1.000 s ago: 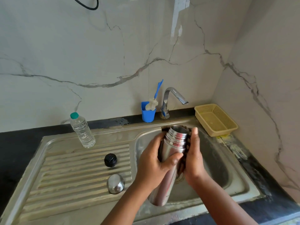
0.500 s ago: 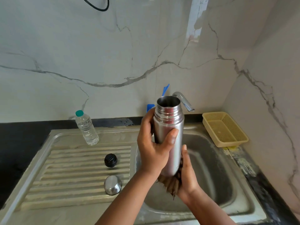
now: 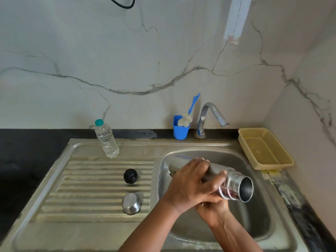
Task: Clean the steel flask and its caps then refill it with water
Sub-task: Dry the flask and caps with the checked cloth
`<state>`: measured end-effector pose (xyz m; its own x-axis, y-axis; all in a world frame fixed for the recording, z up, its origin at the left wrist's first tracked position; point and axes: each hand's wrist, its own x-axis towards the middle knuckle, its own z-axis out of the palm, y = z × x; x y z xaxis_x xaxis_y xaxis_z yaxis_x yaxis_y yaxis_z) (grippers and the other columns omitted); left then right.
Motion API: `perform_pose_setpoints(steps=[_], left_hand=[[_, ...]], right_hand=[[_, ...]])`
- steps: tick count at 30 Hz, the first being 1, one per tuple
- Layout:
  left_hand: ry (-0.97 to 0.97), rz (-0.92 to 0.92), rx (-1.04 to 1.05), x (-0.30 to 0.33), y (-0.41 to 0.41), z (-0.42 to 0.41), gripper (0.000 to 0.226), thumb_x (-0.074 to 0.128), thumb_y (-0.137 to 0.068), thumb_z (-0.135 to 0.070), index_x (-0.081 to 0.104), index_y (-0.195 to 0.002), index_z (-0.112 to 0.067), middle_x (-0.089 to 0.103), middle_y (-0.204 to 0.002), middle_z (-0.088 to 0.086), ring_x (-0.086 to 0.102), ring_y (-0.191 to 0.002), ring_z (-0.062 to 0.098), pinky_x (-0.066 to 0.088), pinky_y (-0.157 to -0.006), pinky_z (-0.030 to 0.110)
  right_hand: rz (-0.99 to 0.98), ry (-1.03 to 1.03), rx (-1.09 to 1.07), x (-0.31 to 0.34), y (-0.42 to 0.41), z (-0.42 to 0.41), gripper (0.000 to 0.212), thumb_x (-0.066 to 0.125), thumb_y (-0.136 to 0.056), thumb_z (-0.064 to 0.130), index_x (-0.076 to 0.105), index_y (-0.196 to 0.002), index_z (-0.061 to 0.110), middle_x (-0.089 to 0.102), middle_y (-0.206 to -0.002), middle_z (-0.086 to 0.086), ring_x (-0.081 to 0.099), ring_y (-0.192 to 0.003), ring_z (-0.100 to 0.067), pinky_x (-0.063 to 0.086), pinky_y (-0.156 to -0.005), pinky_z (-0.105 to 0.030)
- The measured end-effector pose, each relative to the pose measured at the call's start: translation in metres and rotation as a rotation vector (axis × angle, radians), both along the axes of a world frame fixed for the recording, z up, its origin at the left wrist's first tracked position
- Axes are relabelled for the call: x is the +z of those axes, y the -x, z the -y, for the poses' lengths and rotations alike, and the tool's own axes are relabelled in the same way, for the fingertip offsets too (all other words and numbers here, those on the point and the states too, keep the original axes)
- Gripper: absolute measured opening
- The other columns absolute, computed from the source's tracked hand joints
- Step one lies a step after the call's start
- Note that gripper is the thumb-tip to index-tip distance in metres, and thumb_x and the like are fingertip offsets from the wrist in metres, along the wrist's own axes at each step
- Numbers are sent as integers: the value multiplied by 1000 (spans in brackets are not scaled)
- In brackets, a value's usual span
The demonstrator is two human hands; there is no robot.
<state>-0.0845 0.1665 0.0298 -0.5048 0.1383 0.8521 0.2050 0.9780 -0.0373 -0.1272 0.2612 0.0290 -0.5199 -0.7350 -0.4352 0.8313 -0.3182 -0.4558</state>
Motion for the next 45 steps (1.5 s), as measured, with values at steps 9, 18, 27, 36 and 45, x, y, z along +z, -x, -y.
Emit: perform_pose_setpoints(steps=[9, 18, 27, 36, 45], left_hand=[[193, 193, 27, -8, -31, 60, 69, 71, -80, -59, 39, -132, -25, 42, -104, 5, 58, -88, 18, 57, -80, 31], [182, 224, 220, 6, -69, 103, 79, 76, -72, -61, 41, -130, -22, 42, -103, 5, 59, -78, 18, 58, -63, 30], [-1142, -225, 397, 9, -139, 133, 73, 76, -76, -28, 38, -137, -15, 59, -120, -1, 61, -102, -6, 50, -80, 9], [-1108, -93, 665, -18, -178, 161, 58, 85, -74, -24, 55, -124, -20, 52, -113, -2, 56, -96, 17, 47, -75, 22], [-1086, -87, 668, -35, -189, 168, 66, 89, -68, -17, 54, -124, -8, 53, -117, 9, 54, -100, 16, 44, -74, 5]], right_hand=[[-8, -39, 36, 23, 5, -14, 95, 37, -83, 79, 76, -93, -7, 67, -111, -32, 71, -90, -43, 59, -70, -56], [-248, -41, -51, 53, 23, -30, 62, 42, -93, 55, 63, -129, 9, 62, -132, -19, 61, -120, -35, 46, -99, -53], [-218, -267, -93, 32, 49, -28, 32, 52, -95, 19, 62, -125, 13, 72, -115, -14, 72, -96, -31, 59, -78, -43], [-100, -536, -48, -21, 40, -15, 35, 50, -97, 15, 58, -130, 5, 66, -120, -22, 64, -105, -37, 52, -81, -46], [-49, -608, -2, -38, 35, -7, 34, 53, -97, 17, 59, -127, 6, 70, -113, -22, 64, -104, -38, 52, -80, -49]])
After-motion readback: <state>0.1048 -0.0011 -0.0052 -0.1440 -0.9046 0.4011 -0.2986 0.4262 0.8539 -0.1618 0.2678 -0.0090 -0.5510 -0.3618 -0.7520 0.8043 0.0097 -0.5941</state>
